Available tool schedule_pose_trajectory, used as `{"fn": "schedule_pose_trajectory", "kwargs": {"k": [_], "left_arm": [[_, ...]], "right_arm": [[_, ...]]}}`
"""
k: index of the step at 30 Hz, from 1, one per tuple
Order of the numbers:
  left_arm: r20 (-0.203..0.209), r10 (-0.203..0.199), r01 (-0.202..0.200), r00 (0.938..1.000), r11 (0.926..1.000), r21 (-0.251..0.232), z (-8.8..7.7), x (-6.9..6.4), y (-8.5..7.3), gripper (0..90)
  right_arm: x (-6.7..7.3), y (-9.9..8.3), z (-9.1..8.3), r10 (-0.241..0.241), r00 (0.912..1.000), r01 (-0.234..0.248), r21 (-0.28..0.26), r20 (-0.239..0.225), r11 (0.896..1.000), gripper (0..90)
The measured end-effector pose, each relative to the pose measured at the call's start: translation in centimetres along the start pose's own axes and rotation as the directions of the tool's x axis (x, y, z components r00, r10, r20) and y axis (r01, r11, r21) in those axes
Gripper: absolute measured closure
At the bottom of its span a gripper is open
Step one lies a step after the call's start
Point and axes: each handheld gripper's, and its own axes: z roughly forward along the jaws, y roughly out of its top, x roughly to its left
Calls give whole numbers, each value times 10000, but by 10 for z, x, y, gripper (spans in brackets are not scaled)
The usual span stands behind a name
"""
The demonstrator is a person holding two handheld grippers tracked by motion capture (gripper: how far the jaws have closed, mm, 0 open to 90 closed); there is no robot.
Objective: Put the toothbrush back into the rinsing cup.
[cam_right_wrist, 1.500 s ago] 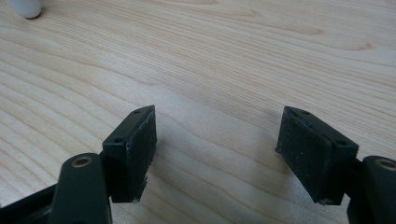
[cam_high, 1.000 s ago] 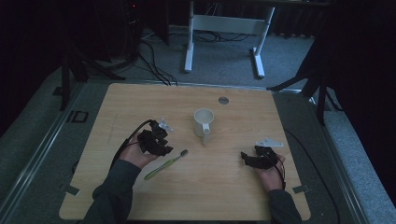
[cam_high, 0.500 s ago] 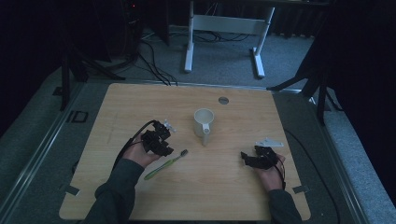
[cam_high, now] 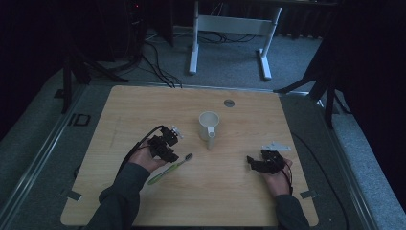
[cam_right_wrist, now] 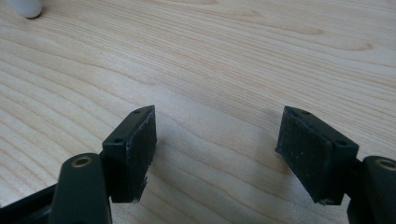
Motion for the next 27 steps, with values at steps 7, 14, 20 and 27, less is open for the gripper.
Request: {"fn": "schedule_pose_trajectory", "kwargs": {"k": [7, 14, 20, 27], "left_arm": [[21, 88, -89, 10000, 9995, 291, 6, -1, 2, 669], [3, 186, -186, 9998, 9978, 633, 12, -2, 3, 668], [33, 307, -309, 9995, 9949, 964, 18, -3, 4, 671], [85, 351, -359, 9993, 9907, 1309, 26, -5, 5, 677]], "right_arm": [[0, 0, 0, -9, 10000, 9, -1, -1, 10000, 280], [0, 0, 0, -1, 10000, 1, 4, -2, 10000, 280], [0, 0, 0, -10, 10000, 10, -2, -6, 10000, 280], [0, 0, 0, -11, 10000, 11, -2, -7, 10000, 280]]}}
